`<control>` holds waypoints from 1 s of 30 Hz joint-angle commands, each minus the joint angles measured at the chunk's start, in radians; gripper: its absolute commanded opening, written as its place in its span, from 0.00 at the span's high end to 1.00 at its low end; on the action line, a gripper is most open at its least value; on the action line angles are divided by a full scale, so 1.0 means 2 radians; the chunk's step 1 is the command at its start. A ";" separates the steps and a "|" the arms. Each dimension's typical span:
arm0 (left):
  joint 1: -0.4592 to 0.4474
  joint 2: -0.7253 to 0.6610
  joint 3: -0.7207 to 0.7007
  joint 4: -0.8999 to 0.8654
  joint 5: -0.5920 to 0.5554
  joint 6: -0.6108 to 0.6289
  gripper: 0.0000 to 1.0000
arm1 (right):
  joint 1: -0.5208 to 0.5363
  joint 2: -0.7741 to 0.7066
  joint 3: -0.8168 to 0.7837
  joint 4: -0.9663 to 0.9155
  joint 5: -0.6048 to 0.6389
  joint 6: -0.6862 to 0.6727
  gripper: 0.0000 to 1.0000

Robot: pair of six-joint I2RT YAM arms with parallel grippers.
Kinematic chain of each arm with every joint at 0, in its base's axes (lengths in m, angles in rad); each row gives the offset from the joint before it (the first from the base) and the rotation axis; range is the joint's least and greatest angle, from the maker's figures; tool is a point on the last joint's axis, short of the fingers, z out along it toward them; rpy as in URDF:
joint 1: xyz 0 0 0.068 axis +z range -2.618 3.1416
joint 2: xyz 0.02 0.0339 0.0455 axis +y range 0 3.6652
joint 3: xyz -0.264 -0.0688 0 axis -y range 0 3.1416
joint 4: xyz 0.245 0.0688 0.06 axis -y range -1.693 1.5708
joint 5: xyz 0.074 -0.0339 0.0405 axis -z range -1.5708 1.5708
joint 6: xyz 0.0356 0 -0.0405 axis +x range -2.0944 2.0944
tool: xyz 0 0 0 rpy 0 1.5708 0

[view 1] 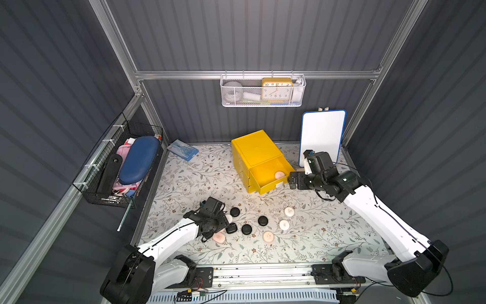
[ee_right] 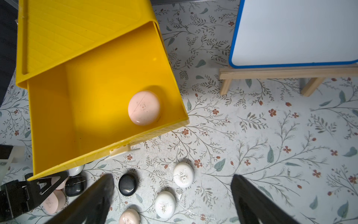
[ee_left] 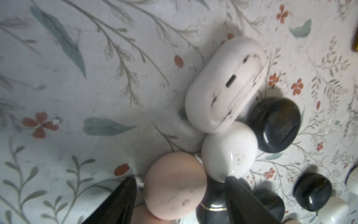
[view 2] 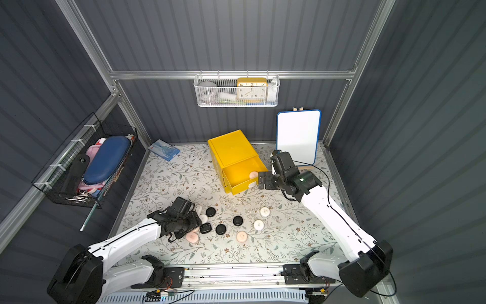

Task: Put the bluetooth earphones in the drawer according to color
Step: Pick up the Bluetooth earphone from the center of the board.

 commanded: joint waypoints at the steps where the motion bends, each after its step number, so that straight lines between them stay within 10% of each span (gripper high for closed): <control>1: -0.023 0.022 0.017 -0.037 -0.030 -0.025 0.24 | -0.003 -0.010 -0.011 0.007 0.015 0.010 0.01; 30: -0.073 0.156 0.073 -0.070 -0.103 -0.055 0.45 | -0.019 -0.058 -0.085 0.011 0.043 0.017 0.01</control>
